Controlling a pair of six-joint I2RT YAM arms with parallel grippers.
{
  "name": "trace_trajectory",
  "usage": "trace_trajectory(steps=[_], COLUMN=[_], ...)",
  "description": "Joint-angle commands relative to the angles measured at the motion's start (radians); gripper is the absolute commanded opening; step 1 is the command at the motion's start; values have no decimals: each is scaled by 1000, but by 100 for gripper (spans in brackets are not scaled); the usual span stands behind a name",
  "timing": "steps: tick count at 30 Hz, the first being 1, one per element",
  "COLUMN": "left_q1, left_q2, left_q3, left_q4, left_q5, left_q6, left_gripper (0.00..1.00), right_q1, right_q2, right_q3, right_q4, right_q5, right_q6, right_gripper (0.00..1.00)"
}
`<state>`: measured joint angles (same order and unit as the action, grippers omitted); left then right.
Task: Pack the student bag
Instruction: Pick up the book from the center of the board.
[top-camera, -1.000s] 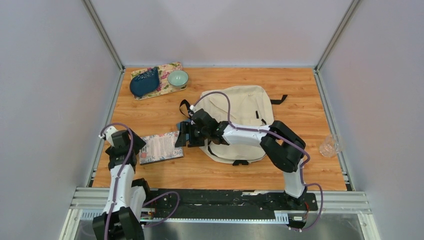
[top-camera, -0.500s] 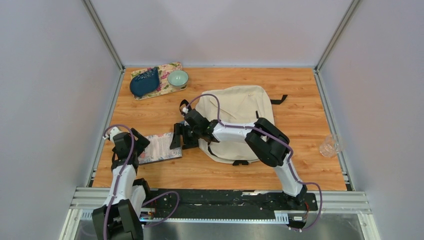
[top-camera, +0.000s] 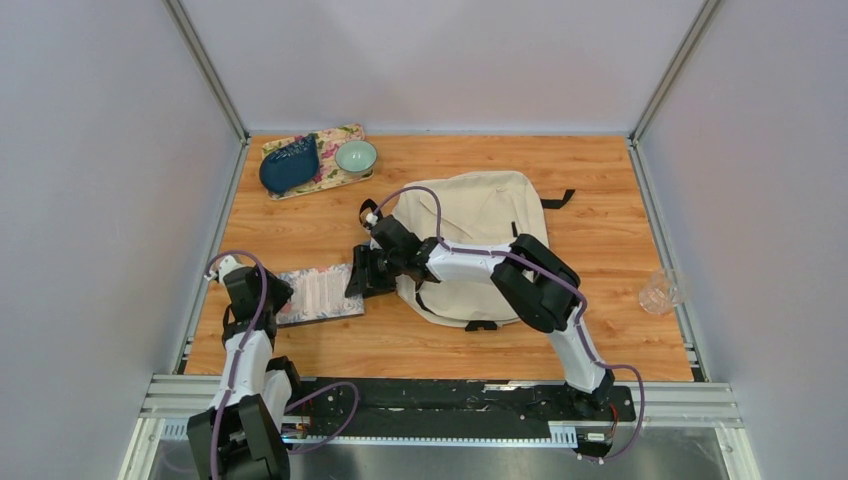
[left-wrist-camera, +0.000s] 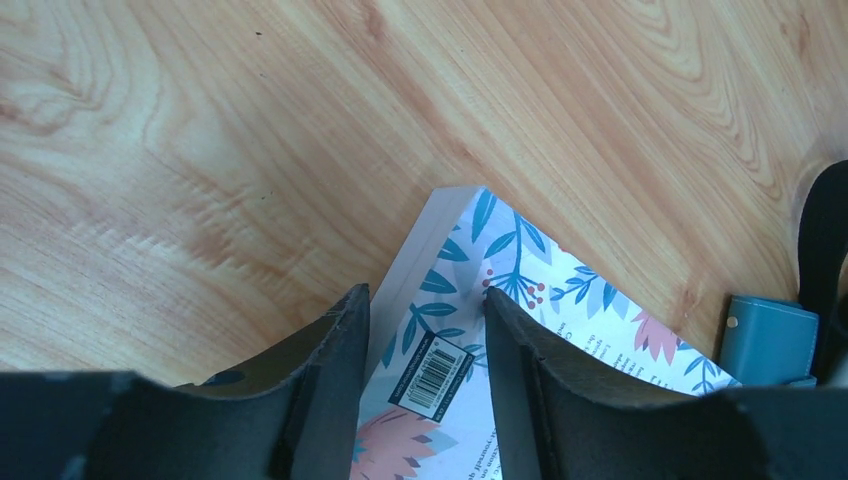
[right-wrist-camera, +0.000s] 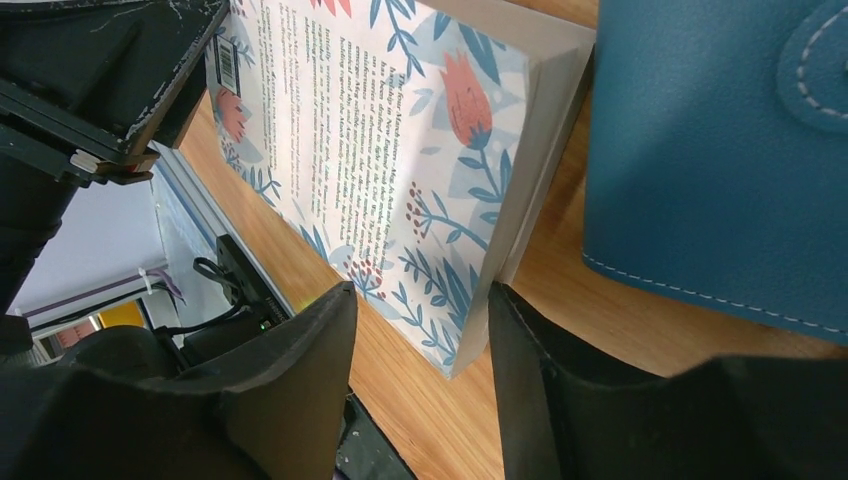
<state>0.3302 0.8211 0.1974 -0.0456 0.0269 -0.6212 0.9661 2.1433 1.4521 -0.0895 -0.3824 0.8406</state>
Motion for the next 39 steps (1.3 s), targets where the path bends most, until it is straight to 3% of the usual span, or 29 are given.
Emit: trace_trajectory(steps=[1, 4, 7, 9, 14, 18, 26, 27, 30, 31, 36, 39], left_q1=[-11, -11, -11, -11, -11, -10, -10, -11, -10, -11, -10, -10], left_q2=[0, -2, -4, -4, -5, -4, -2, -5, -7, -8, -11, -16], left_q3=[-7, -7, -9, -7, -7, -7, -15, -15, -13, -13, 28, 114], left_q4=[15, 10, 10, 12, 18, 26, 41, 39, 41, 39, -12, -132], left_q5=[127, 128, 131, 134, 153, 166, 211, 212, 217, 219, 183, 121], left_q6=[-35, -37, -34, -32, -32, -35, -41, -41, -41, -41, -31, 0], left_gripper=[51, 47, 43, 43, 37, 34, 17, 16, 13, 12, 20, 49], right_q1=[20, 22, 22, 22, 23, 25, 23, 23, 23, 23, 22, 10], right_q2=[-68, -51, -14, 4, 44, 58, 86, 86, 89, 89, 53, -14], right_q3=[1, -9, -4, 5, 19, 37, 83, 85, 90, 90, 58, 10], right_q4=[265, 342, 388, 404, 399, 369, 349, 347, 344, 341, 327, 362], right_q5=[-122, -154, -164, -165, -148, -136, -139, -138, -130, -125, -96, -85], right_q6=[51, 100, 138, 156, 176, 166, 150, 152, 149, 147, 126, 120], right_gripper=[48, 38, 39, 46, 46, 40, 42, 38, 4, 0, 0, 0])
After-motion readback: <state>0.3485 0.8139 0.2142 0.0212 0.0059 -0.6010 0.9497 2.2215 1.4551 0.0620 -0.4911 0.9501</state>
